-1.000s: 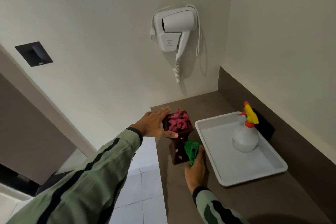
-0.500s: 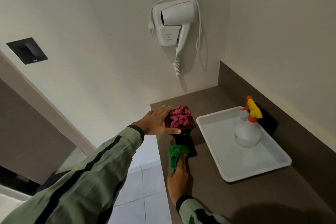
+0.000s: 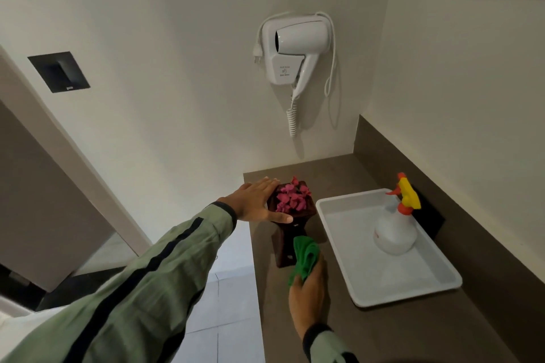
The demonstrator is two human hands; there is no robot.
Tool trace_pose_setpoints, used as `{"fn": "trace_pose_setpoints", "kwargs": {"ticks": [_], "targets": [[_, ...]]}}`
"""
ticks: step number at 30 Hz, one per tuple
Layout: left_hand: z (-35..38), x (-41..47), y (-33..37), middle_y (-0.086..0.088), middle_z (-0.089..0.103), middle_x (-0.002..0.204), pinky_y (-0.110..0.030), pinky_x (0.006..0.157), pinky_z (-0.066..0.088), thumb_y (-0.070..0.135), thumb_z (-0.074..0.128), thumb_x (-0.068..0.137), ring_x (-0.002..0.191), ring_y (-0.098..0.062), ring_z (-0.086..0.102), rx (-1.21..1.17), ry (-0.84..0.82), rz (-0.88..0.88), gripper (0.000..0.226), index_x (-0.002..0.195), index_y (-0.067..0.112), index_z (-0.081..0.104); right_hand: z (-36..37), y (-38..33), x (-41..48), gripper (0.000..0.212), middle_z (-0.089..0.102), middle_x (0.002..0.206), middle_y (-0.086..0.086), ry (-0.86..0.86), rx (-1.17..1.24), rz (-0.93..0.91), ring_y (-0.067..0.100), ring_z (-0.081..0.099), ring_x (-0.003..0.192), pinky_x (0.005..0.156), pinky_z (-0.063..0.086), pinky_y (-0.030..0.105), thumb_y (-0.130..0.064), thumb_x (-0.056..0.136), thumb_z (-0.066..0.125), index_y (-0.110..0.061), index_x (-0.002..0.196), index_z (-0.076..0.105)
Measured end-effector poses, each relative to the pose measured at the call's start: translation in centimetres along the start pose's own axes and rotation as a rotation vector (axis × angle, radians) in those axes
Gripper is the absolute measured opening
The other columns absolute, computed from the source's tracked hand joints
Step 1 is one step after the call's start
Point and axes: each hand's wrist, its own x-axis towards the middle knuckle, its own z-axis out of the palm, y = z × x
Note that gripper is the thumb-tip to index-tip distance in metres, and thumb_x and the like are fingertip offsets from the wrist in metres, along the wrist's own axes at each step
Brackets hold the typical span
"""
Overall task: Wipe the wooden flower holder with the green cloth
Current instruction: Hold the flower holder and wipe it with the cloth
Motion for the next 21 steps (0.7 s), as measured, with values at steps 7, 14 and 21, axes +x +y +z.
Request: {"fn": "trace_pose_setpoints", "kwargs": {"ticks": [7,14,21], "targets": [[-0.2,0.1,0.0,-0.006,0.014,0.166,-0.054,0.122,0.007,0.083,0.052,0.073,0.154,-0.023,0.004,0.02,-0.015,-0.011,0.114,0.156,0.017,0.01,2.8,-1.7,1.1,0.052,0.058,0.131,0.024,-0.135,0.204,0.361,0.041,0.059,0.113,0.097,0.051,0.044,0.0,0.09,0.05,-0.005,0.141,0.039],[-0.1,0.2,-0.1,-0.007,0.009,0.167,-0.053,0.123,0.004,0.084,0.05,0.073,0.154,-0.022,0.0,0.031,-0.014,-0.008,0.115,0.157,0.018,0.007,4.1,-0.3,-0.7,0.042,0.059,0.124,0.022,-0.432,0.393,0.431,0.039,0.059,0.109,0.091,0.051,0.043,0.011,0.088,0.048,0.001,0.13,0.048],[0.2,0.4,-0.6,-0.006,0.008,0.167,-0.052,0.123,0.003,0.082,0.049,0.075,0.154,-0.021,-0.001,0.011,-0.004,0.014,0.113,0.157,0.018,0.005,-0.5,-1.2,-0.4,0.044,0.061,0.127,0.018,0.056,0.204,0.037,0.034,0.06,0.112,0.075,0.036,0.02,-0.017,0.095,0.055,-0.002,0.135,0.045]]}}
